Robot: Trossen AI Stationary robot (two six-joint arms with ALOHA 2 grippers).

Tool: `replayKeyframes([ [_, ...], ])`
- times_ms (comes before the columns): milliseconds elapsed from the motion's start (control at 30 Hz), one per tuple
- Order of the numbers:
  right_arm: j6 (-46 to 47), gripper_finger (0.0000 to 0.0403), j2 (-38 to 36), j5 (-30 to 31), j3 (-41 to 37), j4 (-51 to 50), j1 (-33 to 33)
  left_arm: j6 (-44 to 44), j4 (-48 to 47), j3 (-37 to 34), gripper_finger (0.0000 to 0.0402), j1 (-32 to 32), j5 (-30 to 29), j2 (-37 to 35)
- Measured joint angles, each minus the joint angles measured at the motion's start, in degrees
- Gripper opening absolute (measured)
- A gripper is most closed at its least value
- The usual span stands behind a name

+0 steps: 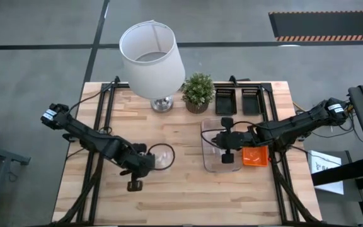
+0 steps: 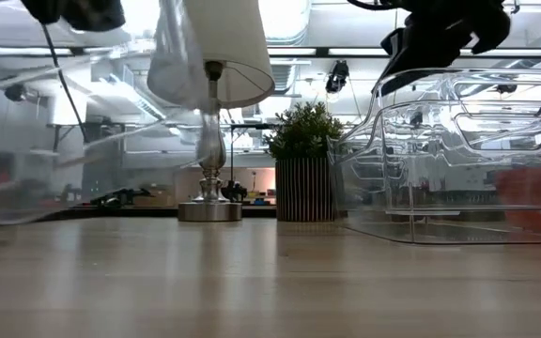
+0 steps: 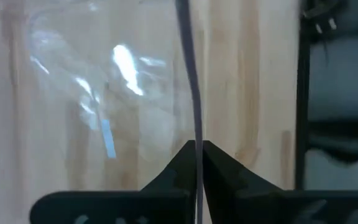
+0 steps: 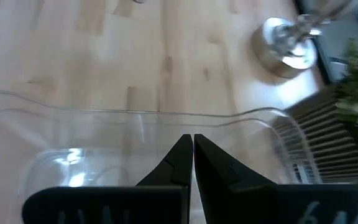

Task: Stack baskets by color
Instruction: Stack the left transparent bin on the transparent bins

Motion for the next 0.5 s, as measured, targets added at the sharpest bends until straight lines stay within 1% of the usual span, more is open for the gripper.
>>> replayKeyframes([
  [100,-0.4,0.0013,-0.9,-5.5,0.0,-0.5,0.0,10.3,0.0,0.8,0.0001,-0.6,-0.6,0.0],
  [200,-0.9,0.0030,-4.4,-10.3,0.3,-1.4,0.0,15.7,0.0,1.0,0.0001,-0.7,-2.2,0.0],
  [300,-1.0,0.0056,-9.7,-11.9,0.5,-0.8,0.0,18.8,0.4,1.1,0.0001,-0.7,-3.5,0.0],
  [367,-1.0,0.0077,-13.2,-13.3,0.4,0.7,0.0,21.8,2.6,1.1,0.0000,-0.7,-3.6,0.0],
  [433,-1.6,0.0099,-15.8,-16.0,-0.3,4.2,0.0,26.1,5.4,1.1,0.0000,-1.0,-3.6,0.0],
  [500,-2.7,0.0122,-17.0,-19.9,-1.2,8.1,0.0,31.6,8.4,1.1,0.0000,-1.6,-3.5,0.0],
])
